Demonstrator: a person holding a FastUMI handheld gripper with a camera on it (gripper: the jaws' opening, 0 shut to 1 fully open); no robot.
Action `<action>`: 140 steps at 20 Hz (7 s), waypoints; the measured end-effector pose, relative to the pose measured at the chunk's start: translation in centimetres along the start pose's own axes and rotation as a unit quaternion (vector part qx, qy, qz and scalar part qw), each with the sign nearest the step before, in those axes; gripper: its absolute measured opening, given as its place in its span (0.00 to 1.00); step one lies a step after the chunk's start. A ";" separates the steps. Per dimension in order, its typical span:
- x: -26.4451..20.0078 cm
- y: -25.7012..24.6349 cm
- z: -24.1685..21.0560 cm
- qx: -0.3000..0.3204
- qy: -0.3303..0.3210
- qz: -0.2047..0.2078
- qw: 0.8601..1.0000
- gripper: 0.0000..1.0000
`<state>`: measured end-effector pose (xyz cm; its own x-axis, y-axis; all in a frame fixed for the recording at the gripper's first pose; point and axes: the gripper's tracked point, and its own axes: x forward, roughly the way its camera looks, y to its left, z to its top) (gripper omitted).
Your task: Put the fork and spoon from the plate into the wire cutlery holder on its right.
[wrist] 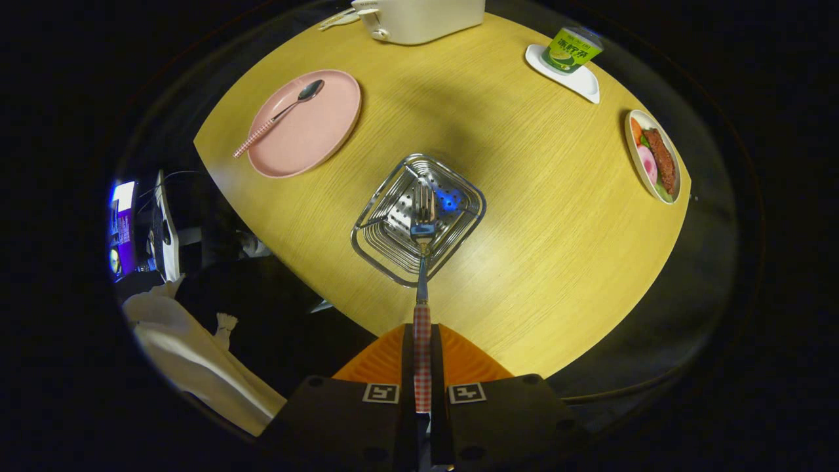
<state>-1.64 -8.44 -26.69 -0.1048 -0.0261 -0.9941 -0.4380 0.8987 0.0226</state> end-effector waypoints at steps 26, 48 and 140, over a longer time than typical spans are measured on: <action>-10.9 3.9 9.5 0.213 -0.371 0.061 0.902 1.00; 1.3 20.8 24.2 0.263 -0.330 0.069 0.904 1.00; -7.0 -0.3 5.7 0.103 -0.107 0.091 0.985 1.00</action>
<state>4.31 -5.98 -20.39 0.0356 0.2174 -0.9754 -0.2359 0.9503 0.2032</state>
